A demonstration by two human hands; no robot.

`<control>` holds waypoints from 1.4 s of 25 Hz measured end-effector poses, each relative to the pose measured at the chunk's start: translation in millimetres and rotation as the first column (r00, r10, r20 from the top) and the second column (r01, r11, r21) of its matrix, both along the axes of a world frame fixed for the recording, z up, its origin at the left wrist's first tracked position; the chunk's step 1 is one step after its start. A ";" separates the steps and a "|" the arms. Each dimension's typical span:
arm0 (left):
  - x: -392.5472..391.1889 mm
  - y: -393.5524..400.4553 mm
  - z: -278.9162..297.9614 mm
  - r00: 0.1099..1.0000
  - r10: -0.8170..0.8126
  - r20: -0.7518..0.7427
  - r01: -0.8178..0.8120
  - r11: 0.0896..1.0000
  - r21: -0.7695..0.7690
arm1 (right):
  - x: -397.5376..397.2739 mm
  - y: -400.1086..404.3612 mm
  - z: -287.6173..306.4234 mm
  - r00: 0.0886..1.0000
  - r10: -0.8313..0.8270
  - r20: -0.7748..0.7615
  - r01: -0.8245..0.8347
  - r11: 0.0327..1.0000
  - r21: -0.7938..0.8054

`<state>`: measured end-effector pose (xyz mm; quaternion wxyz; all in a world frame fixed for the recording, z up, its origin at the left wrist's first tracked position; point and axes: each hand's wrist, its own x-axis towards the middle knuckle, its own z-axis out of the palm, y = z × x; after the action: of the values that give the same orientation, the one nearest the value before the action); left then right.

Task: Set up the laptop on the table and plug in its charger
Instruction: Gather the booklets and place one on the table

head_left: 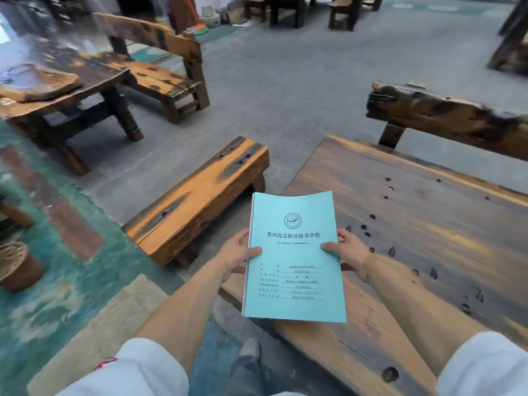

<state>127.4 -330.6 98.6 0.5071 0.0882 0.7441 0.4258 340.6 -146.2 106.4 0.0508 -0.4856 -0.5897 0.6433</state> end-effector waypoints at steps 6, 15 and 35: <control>-54.9 56.9 -19.2 0.968 -0.242 0.064 0.247 0.966 -0.079 | -19.1 2.9 -28.8 0.974 -0.219 0.050 0.218 0.975 0.035; -95.1 88.9 -84.0 0.894 -0.447 0.024 0.441 0.871 -0.217 | -46.9 -29.6 -106.3 0.869 -0.463 0.173 0.484 0.869 -0.106; -105.8 109.3 -157.5 0.643 -0.710 -0.287 0.570 0.694 -0.439 | -77.4 -36.5 -166.2 0.734 -0.515 0.443 0.544 0.836 0.071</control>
<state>21.6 -221.3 -59.0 0.4529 0.3612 0.8127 0.0624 263.2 -182.7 -59.9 0.0803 -0.7681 -0.4019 0.4920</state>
